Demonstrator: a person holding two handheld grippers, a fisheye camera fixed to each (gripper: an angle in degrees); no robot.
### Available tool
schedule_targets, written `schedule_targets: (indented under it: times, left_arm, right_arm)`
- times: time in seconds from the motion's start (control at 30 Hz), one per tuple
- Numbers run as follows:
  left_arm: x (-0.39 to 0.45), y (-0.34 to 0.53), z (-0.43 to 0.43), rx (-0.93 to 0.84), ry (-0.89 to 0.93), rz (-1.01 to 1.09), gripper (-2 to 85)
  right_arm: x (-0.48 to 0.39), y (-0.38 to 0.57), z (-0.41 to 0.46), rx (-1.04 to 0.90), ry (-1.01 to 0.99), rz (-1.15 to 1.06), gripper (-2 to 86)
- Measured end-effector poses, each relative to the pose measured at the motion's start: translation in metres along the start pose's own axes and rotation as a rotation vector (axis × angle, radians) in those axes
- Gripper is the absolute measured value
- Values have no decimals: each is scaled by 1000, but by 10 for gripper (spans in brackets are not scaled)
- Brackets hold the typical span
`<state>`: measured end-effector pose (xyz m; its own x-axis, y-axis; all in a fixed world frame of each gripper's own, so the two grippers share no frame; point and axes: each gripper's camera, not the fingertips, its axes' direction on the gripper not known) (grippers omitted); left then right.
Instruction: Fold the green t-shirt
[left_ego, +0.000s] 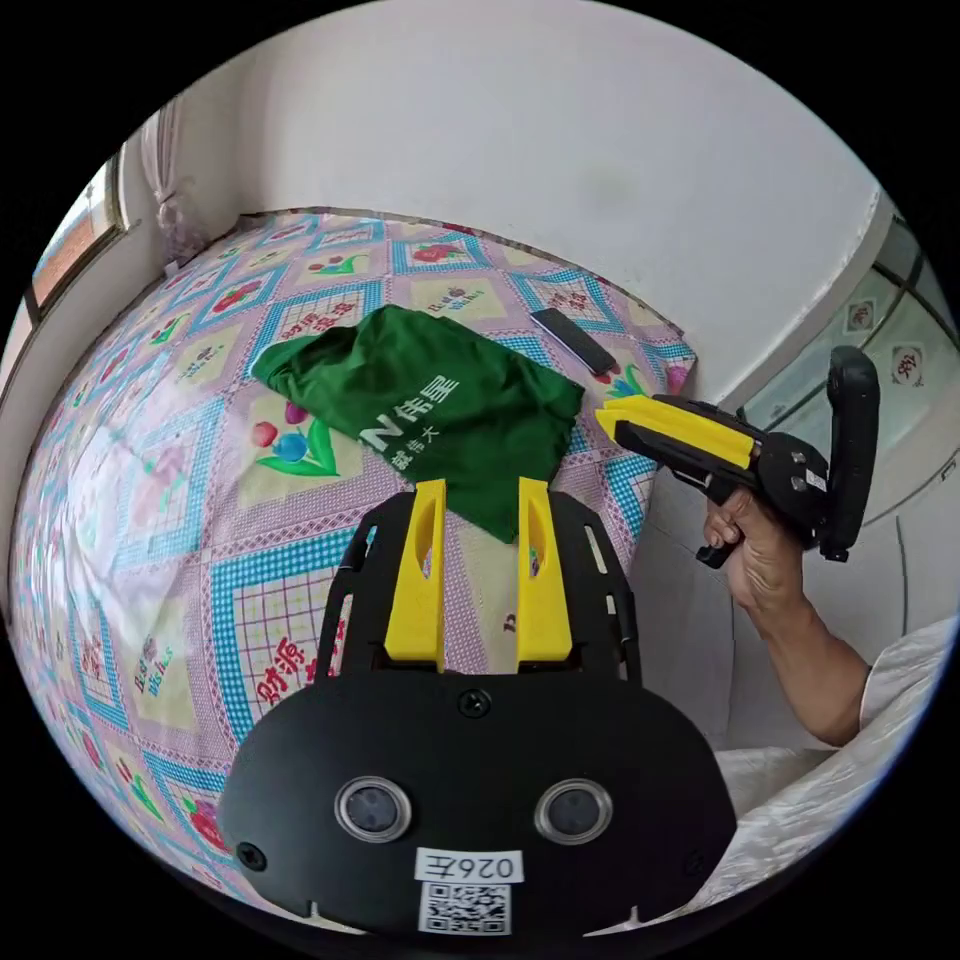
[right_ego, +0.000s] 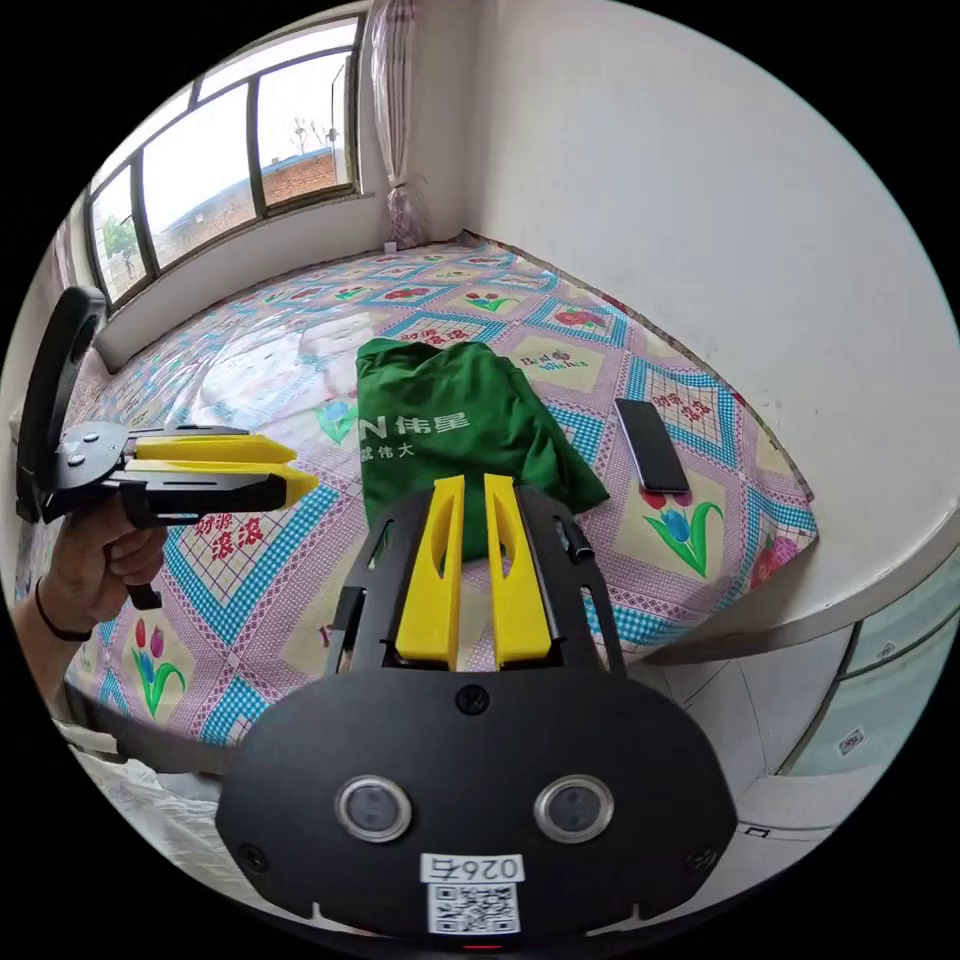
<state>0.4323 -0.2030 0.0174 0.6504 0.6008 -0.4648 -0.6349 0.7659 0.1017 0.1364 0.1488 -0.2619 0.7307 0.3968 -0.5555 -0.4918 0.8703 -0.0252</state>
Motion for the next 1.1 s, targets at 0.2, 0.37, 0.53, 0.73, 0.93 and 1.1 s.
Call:
schedule_targets:
  times: [0.2, 0.37, 0.53, 0.73, 0.93, 1.1]
  left_arm:
    - [49, -83, 58, -23, 53, 184, 112]
    - [77, -138, 109, -77, 59, 242, 133]
    - [87, -168, 134, -88, 9, 231, 144]
    - [96, -189, 161, -125, -55, 216, 116]
    - [95, -193, 163, -99, -73, 188, 17]
    - [89, -188, 163, -113, -73, 145, -3]
  right_arm:
    - [58, 13, 1, -11, 71, 65, -9]
    - [98, 20, 15, -48, 108, 97, -11]
    - [124, 18, 31, -63, 102, 123, -11]
    - [137, 6, 46, -68, 107, 109, -14]
    - [142, 0, 59, -74, 102, 104, -16]
    - [139, -6, 72, -77, 88, 99, -14]
